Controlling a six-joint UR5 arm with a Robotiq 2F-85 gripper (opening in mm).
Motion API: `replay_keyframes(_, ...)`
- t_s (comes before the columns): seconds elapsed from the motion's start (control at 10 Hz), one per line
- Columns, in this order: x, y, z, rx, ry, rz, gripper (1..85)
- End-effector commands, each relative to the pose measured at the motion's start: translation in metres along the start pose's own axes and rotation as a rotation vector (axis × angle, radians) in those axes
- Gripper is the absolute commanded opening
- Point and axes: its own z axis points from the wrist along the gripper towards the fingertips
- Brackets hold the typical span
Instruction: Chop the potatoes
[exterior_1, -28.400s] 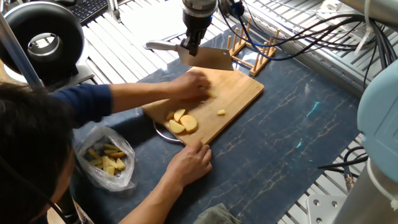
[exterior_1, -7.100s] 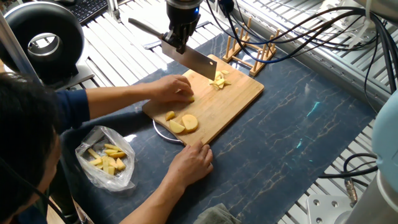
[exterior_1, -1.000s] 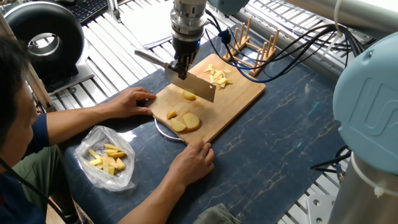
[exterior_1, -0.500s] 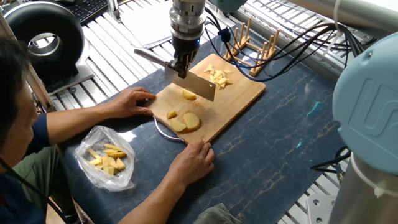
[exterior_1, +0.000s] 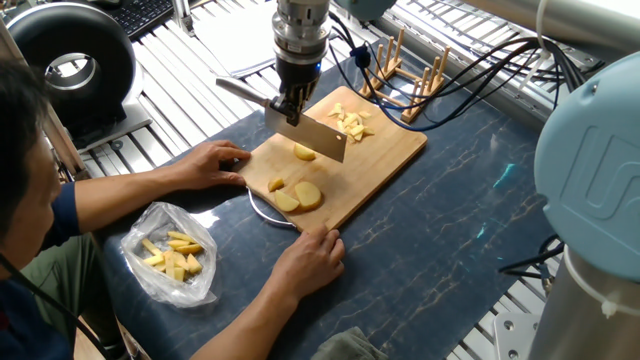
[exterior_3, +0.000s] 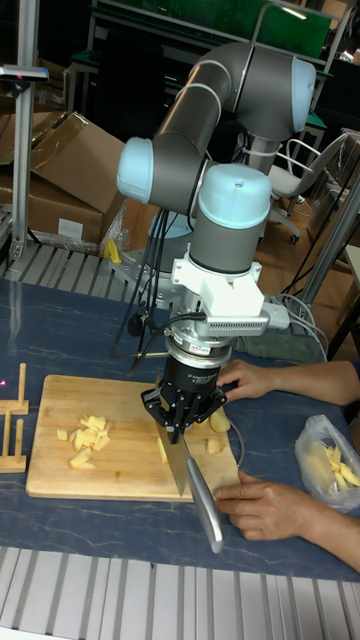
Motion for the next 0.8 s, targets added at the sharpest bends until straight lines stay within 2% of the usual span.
replay_keyframes(0.0, -0.0013, 0.0024, -0.0009, -0.011, -0.004, 0.012, 1.0)
replay_keyframes(0.7, -0.0039, 0.0020, 0.0034, -0.007, -0.016, 0.010, 1.0)
